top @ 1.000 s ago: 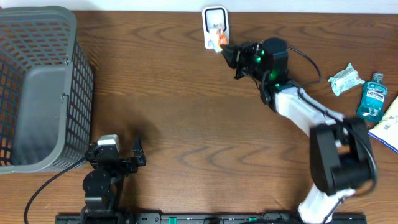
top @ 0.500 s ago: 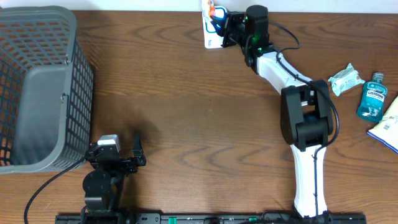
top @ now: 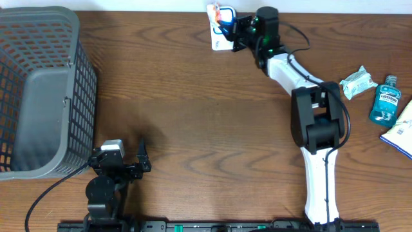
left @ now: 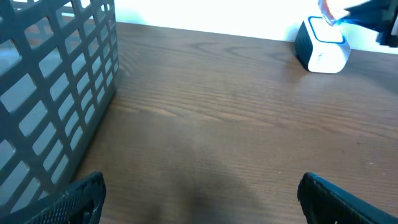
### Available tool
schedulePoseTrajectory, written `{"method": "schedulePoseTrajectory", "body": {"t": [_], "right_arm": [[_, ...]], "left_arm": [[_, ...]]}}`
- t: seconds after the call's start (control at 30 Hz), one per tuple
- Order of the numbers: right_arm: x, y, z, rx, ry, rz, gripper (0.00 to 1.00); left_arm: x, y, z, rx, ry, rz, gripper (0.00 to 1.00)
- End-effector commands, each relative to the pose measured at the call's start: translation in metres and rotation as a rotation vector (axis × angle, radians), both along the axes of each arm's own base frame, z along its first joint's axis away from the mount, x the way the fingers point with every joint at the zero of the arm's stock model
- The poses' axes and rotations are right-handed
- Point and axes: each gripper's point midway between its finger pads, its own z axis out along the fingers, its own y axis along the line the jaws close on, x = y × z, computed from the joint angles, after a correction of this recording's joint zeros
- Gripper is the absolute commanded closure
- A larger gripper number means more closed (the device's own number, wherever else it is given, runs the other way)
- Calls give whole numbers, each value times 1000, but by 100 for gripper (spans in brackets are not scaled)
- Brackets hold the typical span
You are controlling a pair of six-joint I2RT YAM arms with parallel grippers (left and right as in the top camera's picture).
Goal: Scan the item barcode
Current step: 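Carry the tissue pack up to the scanner window and hold it, then carry the tissue pack to the right edge and set it down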
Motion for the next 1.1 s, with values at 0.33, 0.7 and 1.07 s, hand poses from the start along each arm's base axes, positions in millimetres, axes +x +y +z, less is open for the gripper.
{"method": "schedulePoseTrajectory", "body": {"t": [0.33, 0.7, 1.07], "right_arm": [[-72, -259, 78, -843, 97, -259, 99], [-212, -398, 14, -1235, 779, -390, 98], [-262, -411, -56, -1310, 982, -456, 79]], "left_arm": [[0, 1, -12, 12, 26, 4, 2], [0, 1, -12, 12, 26, 4, 2], [0, 1, -12, 12, 26, 4, 2]]}}
